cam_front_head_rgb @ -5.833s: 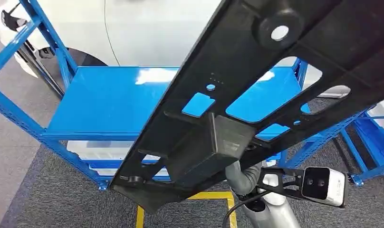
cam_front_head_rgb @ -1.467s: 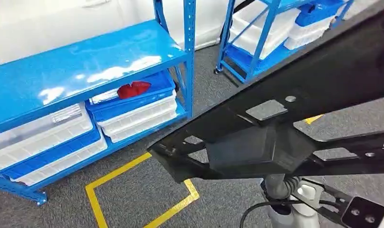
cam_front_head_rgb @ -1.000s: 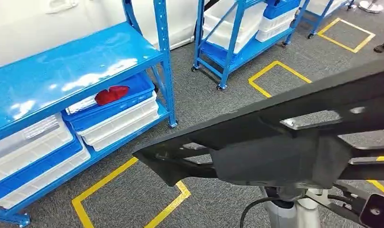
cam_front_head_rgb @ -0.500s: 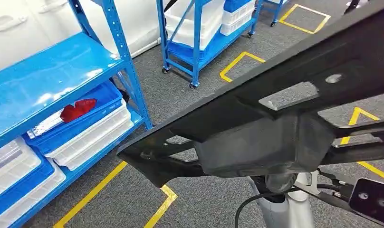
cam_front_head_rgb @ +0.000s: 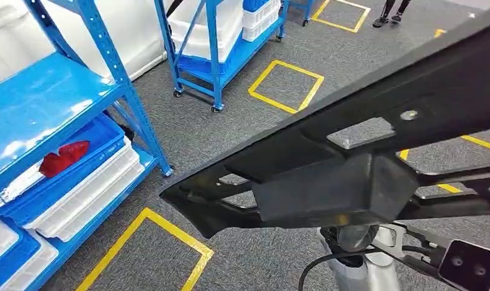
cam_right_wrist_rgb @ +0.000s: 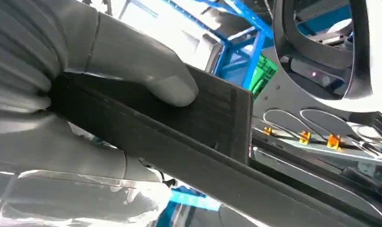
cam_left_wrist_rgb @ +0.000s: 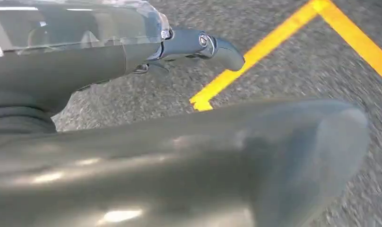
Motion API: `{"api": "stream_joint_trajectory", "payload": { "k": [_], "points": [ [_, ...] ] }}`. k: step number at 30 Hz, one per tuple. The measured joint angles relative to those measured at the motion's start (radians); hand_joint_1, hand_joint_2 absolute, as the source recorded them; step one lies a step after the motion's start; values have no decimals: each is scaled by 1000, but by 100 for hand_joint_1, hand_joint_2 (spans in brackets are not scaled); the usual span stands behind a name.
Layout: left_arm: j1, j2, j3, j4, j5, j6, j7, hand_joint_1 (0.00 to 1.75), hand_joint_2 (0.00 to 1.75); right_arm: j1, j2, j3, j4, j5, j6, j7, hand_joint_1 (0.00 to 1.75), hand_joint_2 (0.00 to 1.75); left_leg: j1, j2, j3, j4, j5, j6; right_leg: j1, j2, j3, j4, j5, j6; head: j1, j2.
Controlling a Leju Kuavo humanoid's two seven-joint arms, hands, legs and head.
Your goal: Take the parts from the cabinet and place them on the table.
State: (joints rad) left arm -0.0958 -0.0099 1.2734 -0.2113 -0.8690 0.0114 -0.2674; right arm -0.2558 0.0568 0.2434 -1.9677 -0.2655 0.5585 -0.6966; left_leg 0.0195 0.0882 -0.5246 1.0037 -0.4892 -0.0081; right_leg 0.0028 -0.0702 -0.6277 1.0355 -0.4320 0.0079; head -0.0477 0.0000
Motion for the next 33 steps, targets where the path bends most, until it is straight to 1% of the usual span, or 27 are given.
{"api": "stream_joint_trajectory", "payload": {
  "k": [1, 4, 5, 6, 7, 9, 10, 11, 12, 13, 14, 15, 16, 19, 20, 21, 22, 23, 24, 25, 26, 27, 28, 29, 30, 31, 33],
  "points": [
    [-1, 0, -1, 0, -2, -3, -1, 0, 0, 2, 0, -2, -3, 7, 2, -1, 175, 175, -5, 7, 2, 4, -5, -7, 3, 12, -1, -9, 10, -9, 0, 0],
    [-2, 1, -13, 0, -14, -27, -16, 0, 0, 30, 10, -32, -18, 40, 47, -1, 175, 175, -4, 34, 16, -6, -9, -22, 7, 43, -3, -8, 5, -24, 0, 0],
    [-5, 0, -18, 0, -15, -33, -22, 0, 0, 42, 17, -49, -27, 46, 68, -1, 175, 175, 1, 23, 16, -2, -20, -29, -7, 54, 8, -18, 9, -33, 0, 0],
    [-8, 0, -19, 0, -16, -37, -28, 0, 0, 46, 27, -67, -37, 47, 89, -2, 175, 175, 3, -24, 9, 23, -40, -30, -5, 61, 11, -22, 9, -37, 0, 0],
    [-8, 0, -19, 0, -15, -37, -29, 0, 0, 44, 36, -78, -37, 51, 97, -2, 175, 175, 3, -54, -21, 90, -79, -29, -4, 69, 12, -22, 9, -44, 0, 0],
    [-2, 1, -19, 0, -13, -34, -27, 0, 0, 50, 46, -96, -37, 69, 108, -2, 175, 175, 1, -76, -105, 252, -142, -28, 0, 96, 12, -21, 7, -48, 0, 0],
    [2, 1, -19, 0, -13, -33, -24, 0, 0, 53, 49, -102, -37, 73, 108, -2, 175, 175, 0, -79, -136, 305, -151, -27, 2, 110, 12, -20, 7, -49, 0, 0],
    [3, 1, -19, 0, -13, -32, -21, 0, 0, 54, 51, -108, -37, 83, 106, -2, 175, 175, 0, -79, -147, 309, -134, -25, 4, 126, 13, -18, 6, -50, 0, 0],
    [1, 0, -19, 0, -14, -32, -19, 0, 0, 54, 51, -112, -38, 89, 102, 0, 175, 175, 0, -81, -132, 258, -88, -20, 5, 143, 15, -15, 4, -49, 0, 0],
    [-1, 0, -19, 0, -15, -32, -19, 0, 0, 54, 52, -115, -39, 89, 98, 0, 175, 175, 0, -87, -107, 191, -43, -17, 6, 154, 15, -12, 3, -48, 0, 0],
    [-3, 0, -19, 0, -16, -30, -18, 0, 0, 53, 52, -119, -43, 89, 92, -1, 175, 175, 1, -103, -68, 97, 9, -12, 6, 167, 17, -8, 0, -45, 0, 0],
    [-3, 0, -20, 0, -19, -29, -17, 0, 0, 53, 52, -122, -46, 94, 86, -1, 175, 175, 1, -140, -44, 36, 21, -8, 3, 177, 17, -6, -2, -42, 0, 0],
    [-5, 0, -21, 0, -23, -29, -16, 0, 0, 52, 52, -124, -47, 100, 84, -1, 175, 175, 4, -173, -39, 16, 14, -8, 8, 188, 10, 1, -2, -36, 0, 0],
    [-11, 0, -27, 0, -29, -31, -11, 0, 0, 65, 53, -129, -52, 104, 83, 0, 175, 175, -8, -146, -35, 21, 17, 2, -6, 219, 3, -8, 7, -15, 0, 0],
    [-14, 0, -29, 0, -33, -31, -10, 0, 0, 66, 53, -132, -55, 103, 81, -1, 175, 175, 2, -135, -32, 10, 23, 10, 1, 231, 1, -9, 9, -7, 0, 0],
    [-18, -4, -34, 0, -34, -31, -9, 0, 0, 70, 53, -135, -58, 102, 78, -1, 175, 175, 3, -119, -28, 3, 27, 16, 1, 184, -2, 8, -4, -5, 0, 0],
    [-16, -4, -37, 0, -34, -29, -8, 0, 0, 69, 53, -138, -61, 100, 78, -1, 175, 175, 2, -107, -26, 1, 27, 22, 3, 130, -25, 56, -36, -2, 0, 0],
    [-11, -4, -37, 0, -33, -27, -6, 0, 0, 70, 53, -138, -61, 96, 79, -1, 175, 175, -1, -92, -25, 1, 25, 25, -1, 99, -66, 136, -77, 4, 0, 0],
    [-6, -5, -37, 0, -29, -23, -2, 0, 0, 73, 53, -138, -61, 93, 81, -1, 175, 175, -3, -78, -24, 1, 23, 27, -6, 88, -105, 212, -109, 8, 0, 0],
    [-1, -5, -37, 0, -25, -21, 2, 0, 0, 73, 53, -138, -61, 92, 81, -1, 175, 175, -4, -63, -24, 2, 21, 27, -9, 82, -139, 276, -130, 11, 0, 0],
    [1, -5, -37, 0, -24, -19, 5, 0, 0, 73, 53, -138, -60, 92, 80, -1, 175, 175, -4, -47, -24, 2, 20, 27, -11, 77, -153, 300, -126, 14, 0, 0],
    [0, -5, -37, 0, -23, -18, 7, 0, 0, 72, 53, -138, -60, 93, 79, -1, 175, 175, -4, -35, -22, 2, 18, 25, -14, 74, -139, 272, -100, 15, 0, 0],
    [-2, -5, -37, 0, -23, -18, 7, 0, 0, 71, 53, -137, -60, 96, 76, -1, 175, 175, -4, -25, -19, 2, 16, 24, -15, 68, -100, 202, -59, 13, 0, 0],
    [-3, -5, -37, 0, -23, -18, 8, 0, 0, 68, 53, -137, -60, 98, 68, -1, 175, 175, -5, -15, -14, 2, 12, 21, -14, 54, -45, 101, -15, 9, 0, 0],
    [-3, -6, -37, 0, -23, -19, 9, 0, 0, 63, 52, -134, -60, 98, 55, -1, 175, 175, -6, -6, -9, 2, 9, 18, -9, 21, 7, 12, 13, 1, 0, 0],
    [-3, -8, -37, 0, -23, -21, 10, 0, 0, 57, 52, -129, -60, 99, 43, -1, 175, 175, -12, 1, -7, 2, 5, 12, 6, -6, 18, -11, -8, -7, 0, 0],
    [-3, -10, -37, 0, -20, -29, 10, 0, 0, 52, 51, -118, -60, 100, 14, -1, 175, 175, -9, 18, -3, 1, 1, 1, 7, 18, 12, -14, -3, -15, 0, 0]
  ]
}}
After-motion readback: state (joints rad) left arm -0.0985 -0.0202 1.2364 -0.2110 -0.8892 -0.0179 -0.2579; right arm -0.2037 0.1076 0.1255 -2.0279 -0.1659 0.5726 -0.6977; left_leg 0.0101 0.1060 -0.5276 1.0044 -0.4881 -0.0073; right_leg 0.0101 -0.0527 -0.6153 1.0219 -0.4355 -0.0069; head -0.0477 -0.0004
